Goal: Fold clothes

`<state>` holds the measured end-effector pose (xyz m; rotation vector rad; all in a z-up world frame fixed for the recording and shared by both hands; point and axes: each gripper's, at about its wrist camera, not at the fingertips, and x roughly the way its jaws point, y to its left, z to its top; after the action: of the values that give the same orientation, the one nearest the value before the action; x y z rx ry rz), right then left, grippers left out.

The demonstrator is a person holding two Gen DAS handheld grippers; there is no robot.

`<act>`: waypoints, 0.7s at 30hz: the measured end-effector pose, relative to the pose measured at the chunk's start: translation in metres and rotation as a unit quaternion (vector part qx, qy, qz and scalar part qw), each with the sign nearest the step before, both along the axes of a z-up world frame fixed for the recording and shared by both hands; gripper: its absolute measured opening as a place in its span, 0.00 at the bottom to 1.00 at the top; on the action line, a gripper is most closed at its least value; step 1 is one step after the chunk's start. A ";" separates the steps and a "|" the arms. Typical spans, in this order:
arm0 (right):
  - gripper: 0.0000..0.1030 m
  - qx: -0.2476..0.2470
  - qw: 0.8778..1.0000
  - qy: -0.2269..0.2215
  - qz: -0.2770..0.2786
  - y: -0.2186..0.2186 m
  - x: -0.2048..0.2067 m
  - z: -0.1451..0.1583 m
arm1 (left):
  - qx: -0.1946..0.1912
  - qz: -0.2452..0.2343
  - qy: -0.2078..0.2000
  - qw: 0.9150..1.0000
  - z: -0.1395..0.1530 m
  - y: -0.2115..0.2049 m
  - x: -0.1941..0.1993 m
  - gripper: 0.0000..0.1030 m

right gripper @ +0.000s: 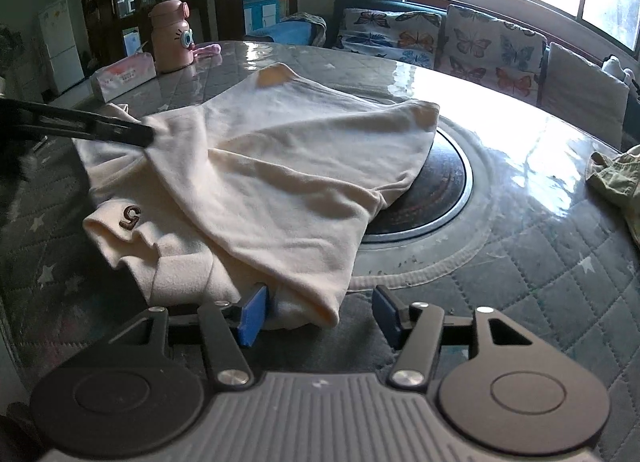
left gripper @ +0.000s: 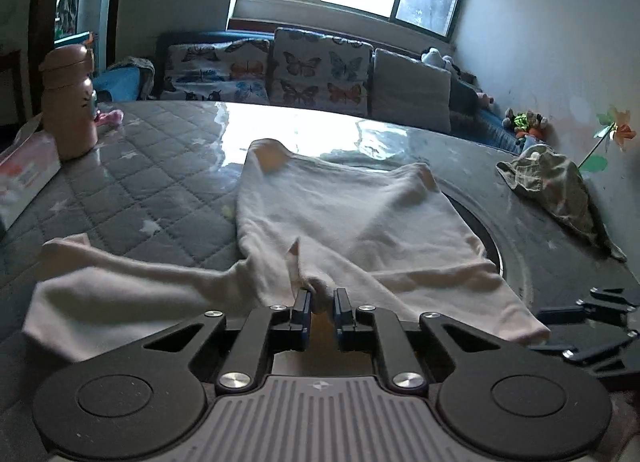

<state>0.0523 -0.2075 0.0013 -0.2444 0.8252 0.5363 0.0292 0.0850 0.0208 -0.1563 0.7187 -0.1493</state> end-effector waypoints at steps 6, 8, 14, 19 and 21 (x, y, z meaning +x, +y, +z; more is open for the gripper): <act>0.58 -0.003 1.000 -0.001 0.004 0.000 -0.001 0.002 | 0.033 -0.001 0.029 0.999 -0.005 0.003 -0.010 0.22; 0.58 -0.002 1.000 -0.002 0.007 -0.001 -0.002 0.004 | 0.038 0.000 0.027 0.999 -0.003 0.004 -0.012 0.35; 0.57 0.013 1.000 -0.010 0.010 -0.003 -0.002 0.015 | 0.043 0.002 -0.001 0.999 0.009 0.007 -0.014 0.42; 0.54 0.031 0.999 -0.018 0.007 0.003 0.007 0.018 | 0.031 -0.006 -0.005 0.999 0.005 0.001 -0.008 0.40; 0.54 0.037 0.999 -0.020 0.006 0.007 0.011 0.018 | 0.026 -0.013 -0.005 1.000 0.001 -0.003 -0.005 0.40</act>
<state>0.0637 -0.2007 0.0195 -0.1919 0.7645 0.5711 0.0246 0.0824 0.0220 -0.0971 0.7132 -0.1558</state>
